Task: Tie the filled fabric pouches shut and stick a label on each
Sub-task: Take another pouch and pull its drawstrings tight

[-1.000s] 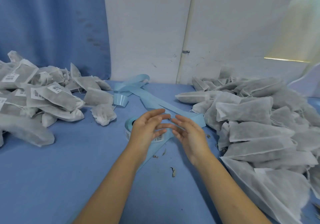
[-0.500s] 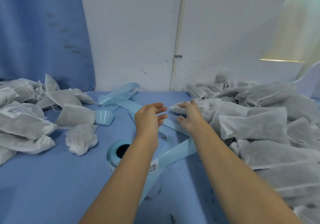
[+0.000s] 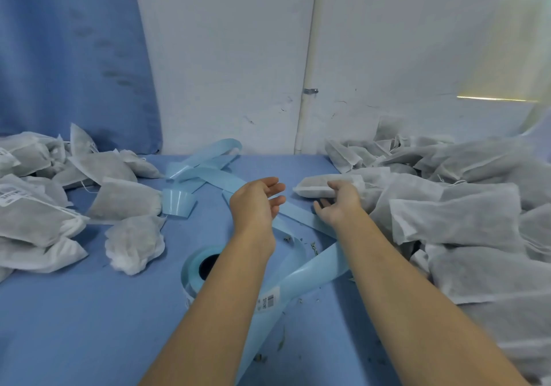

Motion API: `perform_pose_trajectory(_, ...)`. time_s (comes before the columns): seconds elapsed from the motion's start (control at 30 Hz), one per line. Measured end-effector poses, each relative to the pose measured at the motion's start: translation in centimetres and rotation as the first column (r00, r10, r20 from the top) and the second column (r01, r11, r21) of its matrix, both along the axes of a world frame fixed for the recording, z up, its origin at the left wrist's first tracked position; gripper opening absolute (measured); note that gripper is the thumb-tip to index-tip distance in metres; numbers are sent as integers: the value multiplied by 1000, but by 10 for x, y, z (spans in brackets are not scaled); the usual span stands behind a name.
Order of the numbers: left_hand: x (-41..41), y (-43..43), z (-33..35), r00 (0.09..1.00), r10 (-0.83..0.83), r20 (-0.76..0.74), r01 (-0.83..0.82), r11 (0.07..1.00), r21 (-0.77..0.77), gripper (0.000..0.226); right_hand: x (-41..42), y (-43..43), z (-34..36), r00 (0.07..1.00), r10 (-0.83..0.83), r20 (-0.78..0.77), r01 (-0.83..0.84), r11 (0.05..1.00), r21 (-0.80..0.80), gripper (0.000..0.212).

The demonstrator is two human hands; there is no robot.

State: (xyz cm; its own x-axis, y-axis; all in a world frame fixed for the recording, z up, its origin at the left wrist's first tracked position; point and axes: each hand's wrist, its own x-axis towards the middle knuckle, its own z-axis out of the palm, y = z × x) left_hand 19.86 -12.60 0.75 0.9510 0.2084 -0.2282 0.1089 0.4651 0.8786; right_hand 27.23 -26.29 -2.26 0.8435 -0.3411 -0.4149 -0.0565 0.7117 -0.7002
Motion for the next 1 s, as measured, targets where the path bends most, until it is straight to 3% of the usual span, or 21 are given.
perform_pose_trajectory(0.17, -13, -1, 6, 999, -19, 31, 19, 1000, 8, 27, -24, 12, 19, 976, 130, 176, -121, 991, -62, 38)
perform_pose_trajectory(0.3, -33, 1, 8, 994, -20, 109, 11, 996, 89, 26, -67, 16, 29, 915, 283, 288, -187, 929, -320, 40)
perform_pose_trajectory(0.4, -54, 3, 5, 982, -14, 188, -29, 973, 228, 23, -103, 17, 22, 912, 293, 286, -62, 789, -611, 42)
perform_pose_trajectory(0.5, -74, 7, -2, 965, -15, 260, -72, 944, 323, 25, -134, 26, 9, 906, 295, 304, 76, 593, -802, 45)
perform_pose_trajectory(0.63, -97, 13, -12, 949, -65, 309, -42, 944, 327, 27, -165, 40, -12, 859, 332, 390, 212, 462, -861, 40)
perform_pose_trajectory(0.73, -108, 16, -24, 944, -125, 304, 22, 947, 322, 27, -176, 43, -23, 860, 363, 359, 231, 352, -907, 35)
perform_pose_trajectory(0.87, -111, 12, -29, 950, -95, 296, -21, 930, 367, 24, -181, 43, -25, 867, 385, 317, 165, 379, -911, 34)
perform_pose_trajectory(0.93, -111, 7, -30, 951, -62, 304, -58, 927, 369, 14, -181, 45, -24, 865, 360, 349, 160, 461, -873, 18)
perform_pose_trajectory(1.0, -112, 2, -33, 945, -24, 326, -98, 930, 353, 9, -181, 46, -23, 869, 313, 383, 159, 556, -816, 23)
